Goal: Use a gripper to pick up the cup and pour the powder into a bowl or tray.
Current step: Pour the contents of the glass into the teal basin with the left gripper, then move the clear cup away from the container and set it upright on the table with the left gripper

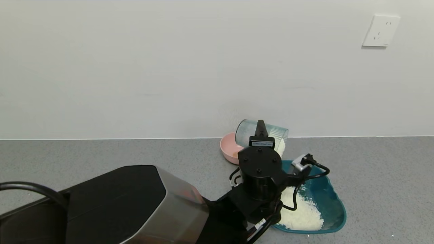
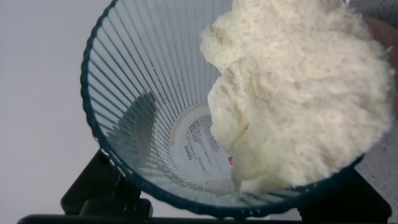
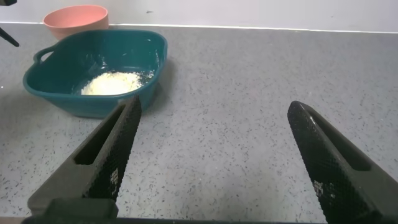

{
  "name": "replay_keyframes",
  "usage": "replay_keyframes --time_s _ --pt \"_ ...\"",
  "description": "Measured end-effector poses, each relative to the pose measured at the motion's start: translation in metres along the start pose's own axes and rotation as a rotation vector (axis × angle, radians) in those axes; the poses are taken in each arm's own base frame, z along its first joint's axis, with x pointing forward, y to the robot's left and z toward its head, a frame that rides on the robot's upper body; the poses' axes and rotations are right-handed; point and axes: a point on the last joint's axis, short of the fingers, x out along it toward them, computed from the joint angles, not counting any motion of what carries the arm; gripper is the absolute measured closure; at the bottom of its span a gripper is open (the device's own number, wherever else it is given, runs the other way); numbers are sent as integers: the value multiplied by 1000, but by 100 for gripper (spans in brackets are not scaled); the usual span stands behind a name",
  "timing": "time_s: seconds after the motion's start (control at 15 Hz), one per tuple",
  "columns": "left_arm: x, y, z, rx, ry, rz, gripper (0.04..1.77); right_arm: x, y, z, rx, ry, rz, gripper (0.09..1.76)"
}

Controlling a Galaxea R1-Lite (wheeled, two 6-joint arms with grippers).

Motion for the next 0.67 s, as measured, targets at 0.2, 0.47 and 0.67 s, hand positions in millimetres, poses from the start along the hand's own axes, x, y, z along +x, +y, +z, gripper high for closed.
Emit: replay_keyframes --time_s 0.2,0.47,0.67 --pt "-3 -4 -9 -91 10 -2 52 0 0 0 0 0 0 14" --pt "-1 1 -18 -229 44 5 52 0 0 0 0 0 0 14" --pt "-1 1 -28 -371 78 2 52 0 0 0 0 0 0 14"
